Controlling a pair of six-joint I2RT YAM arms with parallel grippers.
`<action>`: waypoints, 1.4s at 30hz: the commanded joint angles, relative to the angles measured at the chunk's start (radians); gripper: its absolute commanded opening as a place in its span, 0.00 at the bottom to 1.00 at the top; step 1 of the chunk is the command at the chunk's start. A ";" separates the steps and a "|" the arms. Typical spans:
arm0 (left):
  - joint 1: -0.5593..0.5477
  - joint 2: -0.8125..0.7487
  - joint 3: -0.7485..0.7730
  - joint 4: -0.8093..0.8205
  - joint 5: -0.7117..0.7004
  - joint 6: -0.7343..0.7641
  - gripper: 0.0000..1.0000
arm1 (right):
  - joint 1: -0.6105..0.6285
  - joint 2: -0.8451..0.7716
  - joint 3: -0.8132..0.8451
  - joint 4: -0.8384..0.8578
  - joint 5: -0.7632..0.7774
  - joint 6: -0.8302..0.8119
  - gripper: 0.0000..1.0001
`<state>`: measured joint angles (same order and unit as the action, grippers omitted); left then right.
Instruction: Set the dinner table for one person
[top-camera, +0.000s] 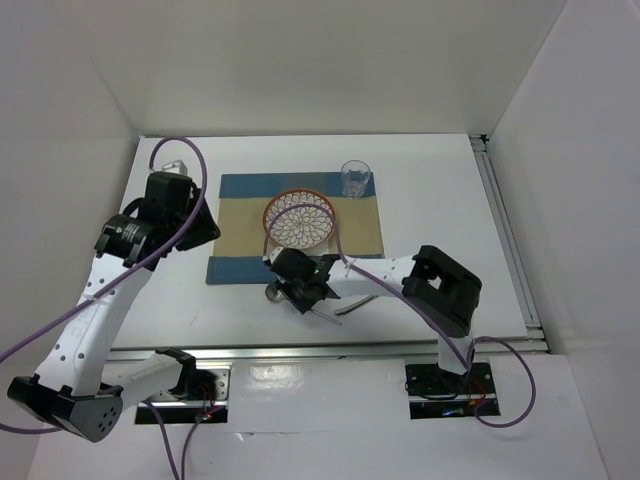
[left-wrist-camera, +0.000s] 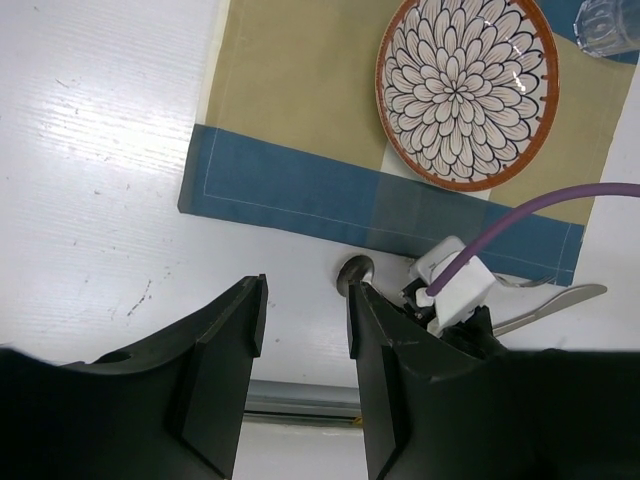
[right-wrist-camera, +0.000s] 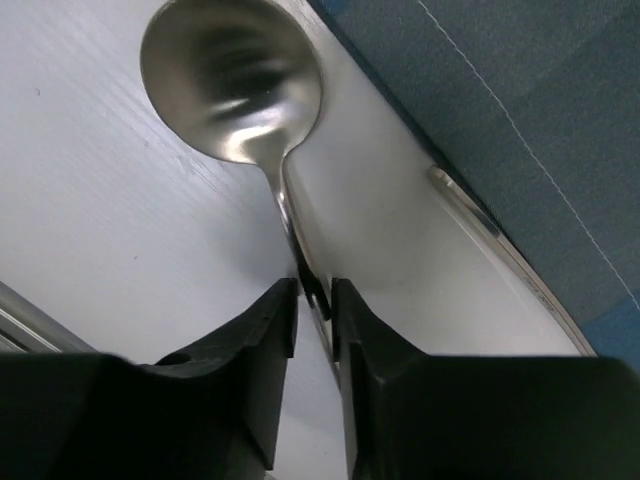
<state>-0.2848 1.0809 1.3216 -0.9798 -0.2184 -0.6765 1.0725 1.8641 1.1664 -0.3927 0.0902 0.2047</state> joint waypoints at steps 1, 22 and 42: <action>0.006 -0.024 0.056 0.010 0.004 0.017 0.54 | -0.006 0.047 -0.007 0.025 -0.055 -0.045 0.30; 0.015 0.024 0.093 0.076 0.059 0.077 0.53 | -0.311 -0.327 0.062 -0.242 0.003 0.245 0.00; 0.015 0.067 0.033 0.076 0.140 0.140 0.53 | -0.600 0.092 0.354 -0.275 0.002 0.351 0.00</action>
<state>-0.2752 1.1618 1.3556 -0.9165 -0.0933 -0.5663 0.4965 1.9404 1.4666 -0.6712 0.0856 0.5270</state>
